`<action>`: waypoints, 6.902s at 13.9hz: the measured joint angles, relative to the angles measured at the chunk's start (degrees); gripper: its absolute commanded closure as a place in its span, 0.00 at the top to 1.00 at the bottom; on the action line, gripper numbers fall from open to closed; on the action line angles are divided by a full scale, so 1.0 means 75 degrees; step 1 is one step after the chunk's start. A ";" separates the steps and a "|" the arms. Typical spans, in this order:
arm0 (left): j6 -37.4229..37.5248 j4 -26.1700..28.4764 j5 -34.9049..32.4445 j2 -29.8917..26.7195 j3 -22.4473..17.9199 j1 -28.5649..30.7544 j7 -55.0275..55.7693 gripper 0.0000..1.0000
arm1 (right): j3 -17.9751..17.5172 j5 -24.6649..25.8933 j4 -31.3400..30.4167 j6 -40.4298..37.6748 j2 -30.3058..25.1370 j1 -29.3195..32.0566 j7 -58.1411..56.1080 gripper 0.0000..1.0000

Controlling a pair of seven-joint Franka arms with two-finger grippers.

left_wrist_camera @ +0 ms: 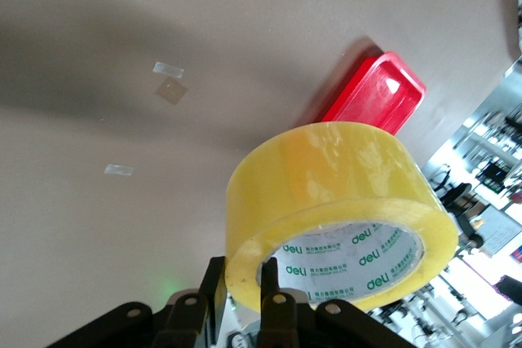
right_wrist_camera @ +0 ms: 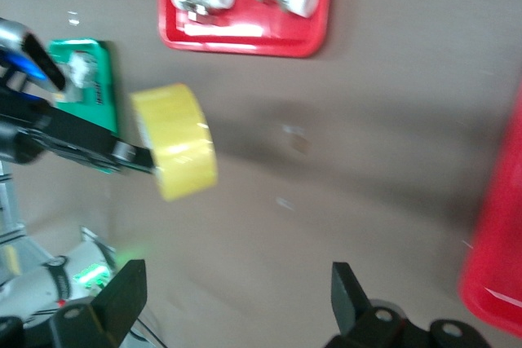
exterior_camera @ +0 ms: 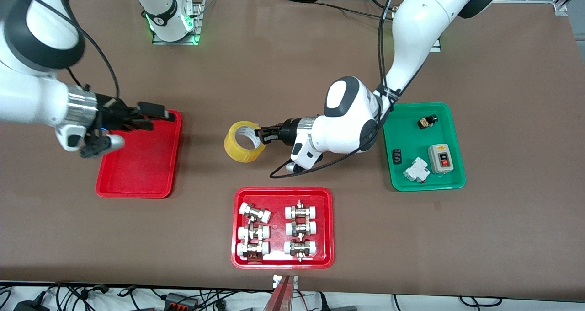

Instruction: Left arm passes tape to right arm into tray

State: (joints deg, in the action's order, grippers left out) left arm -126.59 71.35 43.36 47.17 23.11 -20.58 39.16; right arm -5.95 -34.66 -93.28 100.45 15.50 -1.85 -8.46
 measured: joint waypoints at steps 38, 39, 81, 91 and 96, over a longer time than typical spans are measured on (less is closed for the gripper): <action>0.1771 -0.0552 -0.0143 -0.0618 -0.0101 0.1503 0.0510 1.00 | 0.0007 -0.1796 0.0101 0.2672 0.1569 -0.1183 -0.1620 0.00; 0.2564 -0.0579 -0.0737 -0.0853 -0.0086 0.2018 0.0262 1.00 | 0.0034 -0.1794 0.0110 0.2674 0.1567 -0.1172 -0.1620 0.00; 0.5001 0.2129 -0.6289 -0.5140 0.0136 0.5354 -0.3481 1.00 | 0.0053 0.4841 0.0044 -0.1092 -0.1543 0.0314 0.0428 1.00; 0.5025 0.2077 -0.6159 -0.5257 -0.1508 0.3593 -0.3512 1.00 | 0.0147 0.4838 0.0371 -0.1321 -0.1968 0.0339 0.0952 1.00; 0.5027 0.2088 -0.6079 -0.5257 -0.1680 0.3622 -0.3620 1.00 | 0.0159 0.4807 0.0312 -0.1268 -0.2016 0.0337 0.1411 1.00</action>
State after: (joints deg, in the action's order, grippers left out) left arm -88.89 87.01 -2.23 7.74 10.51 6.59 12.01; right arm -4.76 1.39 -90.94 90.94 0.39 0.68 2.12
